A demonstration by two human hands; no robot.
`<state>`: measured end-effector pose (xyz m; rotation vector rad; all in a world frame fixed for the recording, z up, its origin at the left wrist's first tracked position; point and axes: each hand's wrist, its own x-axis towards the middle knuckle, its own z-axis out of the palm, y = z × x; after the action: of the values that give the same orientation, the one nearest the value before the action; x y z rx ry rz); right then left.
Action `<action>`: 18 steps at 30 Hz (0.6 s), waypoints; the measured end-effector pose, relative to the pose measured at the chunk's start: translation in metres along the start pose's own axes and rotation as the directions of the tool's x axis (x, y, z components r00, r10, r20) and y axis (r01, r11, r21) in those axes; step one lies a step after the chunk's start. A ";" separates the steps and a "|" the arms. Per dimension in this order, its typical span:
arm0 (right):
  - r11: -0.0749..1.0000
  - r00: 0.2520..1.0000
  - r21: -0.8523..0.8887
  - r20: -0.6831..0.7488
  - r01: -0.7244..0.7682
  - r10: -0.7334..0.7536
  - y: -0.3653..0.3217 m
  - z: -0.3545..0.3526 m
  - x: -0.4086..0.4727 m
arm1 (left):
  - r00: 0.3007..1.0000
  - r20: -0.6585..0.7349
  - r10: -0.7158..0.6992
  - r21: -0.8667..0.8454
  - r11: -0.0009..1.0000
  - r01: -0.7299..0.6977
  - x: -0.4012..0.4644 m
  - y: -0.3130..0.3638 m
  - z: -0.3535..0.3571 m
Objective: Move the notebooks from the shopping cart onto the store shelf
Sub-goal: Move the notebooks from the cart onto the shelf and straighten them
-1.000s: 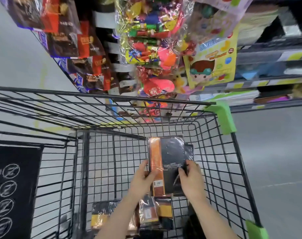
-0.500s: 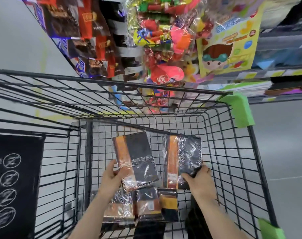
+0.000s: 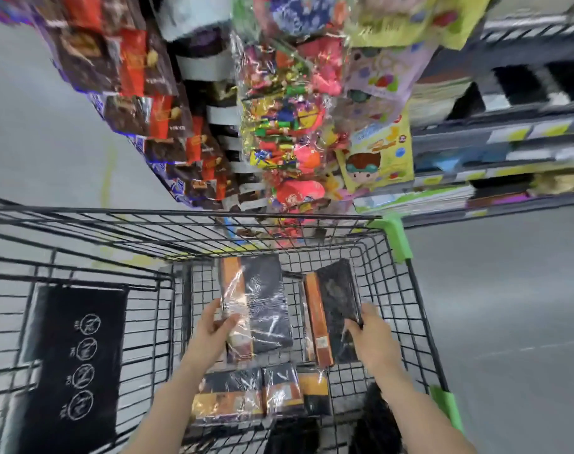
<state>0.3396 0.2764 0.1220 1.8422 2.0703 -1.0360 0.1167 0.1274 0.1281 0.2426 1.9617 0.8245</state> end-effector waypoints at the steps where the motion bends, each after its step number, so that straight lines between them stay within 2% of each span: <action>1: 1.000 1.000 0.000 0.000 0.029 -0.029 -0.003 -0.014 -0.007 | 1.000 -0.019 0.020 0.006 1.000 -0.020 -0.010 0.011 -0.002; 5: 0.990 0.989 -0.020 -0.038 0.141 -0.142 -0.003 -0.076 -0.036 | 0.998 -0.034 0.062 -0.007 0.998 -0.062 -0.048 0.047 0.000; 8: 0.988 0.987 -0.058 -0.060 0.143 -0.147 0.006 -0.123 -0.046 | 0.993 -0.015 0.121 -0.021 0.992 -0.121 -0.068 0.077 0.011; 10: 0.985 0.983 -0.024 -0.071 0.169 -0.170 0.018 -0.153 -0.048 | 0.987 -0.016 0.160 -0.014 0.987 -0.160 -0.081 0.099 0.023; 14: 0.943 0.974 0.244 -0.064 0.225 -0.216 0.066 -0.207 -0.037 | 0.961 0.008 0.276 0.004 0.961 -0.276 -0.114 0.143 0.075; 18: 0.866 0.973 0.450 -0.038 0.218 -0.226 0.135 -0.258 -0.018 | 0.949 0.006 0.315 0.020 0.949 -0.315 -0.145 0.167 0.150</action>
<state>0.5473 0.4146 0.2729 1.7923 2.2108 -1.7140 0.2908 0.2503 0.2898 0.5811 1.9575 1.0065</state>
